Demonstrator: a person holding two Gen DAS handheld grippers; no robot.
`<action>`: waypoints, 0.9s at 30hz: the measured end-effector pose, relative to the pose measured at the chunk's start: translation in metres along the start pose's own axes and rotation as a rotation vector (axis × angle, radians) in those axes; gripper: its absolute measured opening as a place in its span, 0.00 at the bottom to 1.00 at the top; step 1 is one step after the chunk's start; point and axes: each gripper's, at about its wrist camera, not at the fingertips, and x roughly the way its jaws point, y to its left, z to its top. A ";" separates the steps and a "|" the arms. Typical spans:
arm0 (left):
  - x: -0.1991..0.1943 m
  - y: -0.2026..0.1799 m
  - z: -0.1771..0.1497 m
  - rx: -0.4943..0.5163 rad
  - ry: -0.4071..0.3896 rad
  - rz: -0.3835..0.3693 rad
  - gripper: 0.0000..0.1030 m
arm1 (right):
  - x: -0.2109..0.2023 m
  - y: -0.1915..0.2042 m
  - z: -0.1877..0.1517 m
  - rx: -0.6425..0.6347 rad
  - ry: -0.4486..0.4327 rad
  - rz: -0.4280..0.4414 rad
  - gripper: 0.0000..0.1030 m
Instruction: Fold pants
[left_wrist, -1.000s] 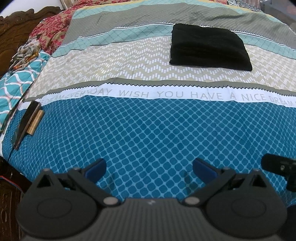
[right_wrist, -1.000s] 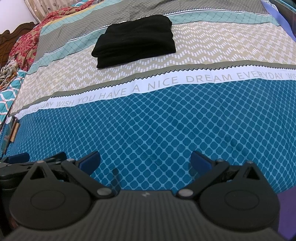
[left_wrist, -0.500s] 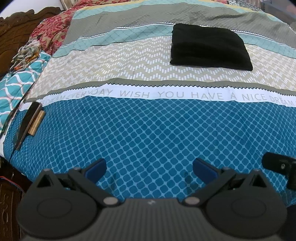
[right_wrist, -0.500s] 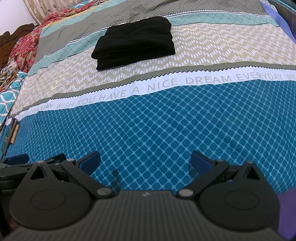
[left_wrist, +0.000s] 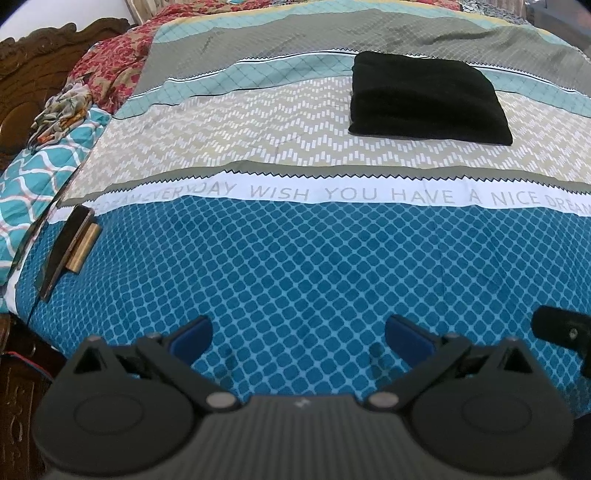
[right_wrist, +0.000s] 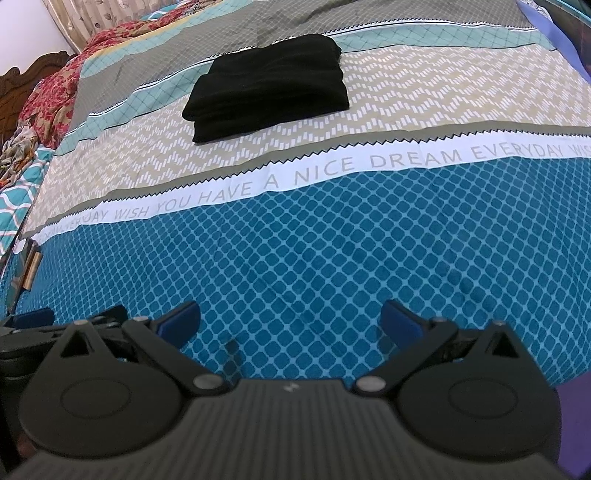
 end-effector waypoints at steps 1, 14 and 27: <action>0.000 0.000 0.000 -0.002 -0.002 0.004 1.00 | 0.000 0.001 0.000 0.002 0.000 0.000 1.00; -0.020 0.009 0.009 -0.034 -0.120 0.055 1.00 | -0.009 0.007 0.000 0.004 -0.059 0.006 1.00; -0.024 0.016 0.014 -0.052 -0.128 0.048 1.00 | -0.019 0.007 0.004 0.000 -0.145 0.003 1.00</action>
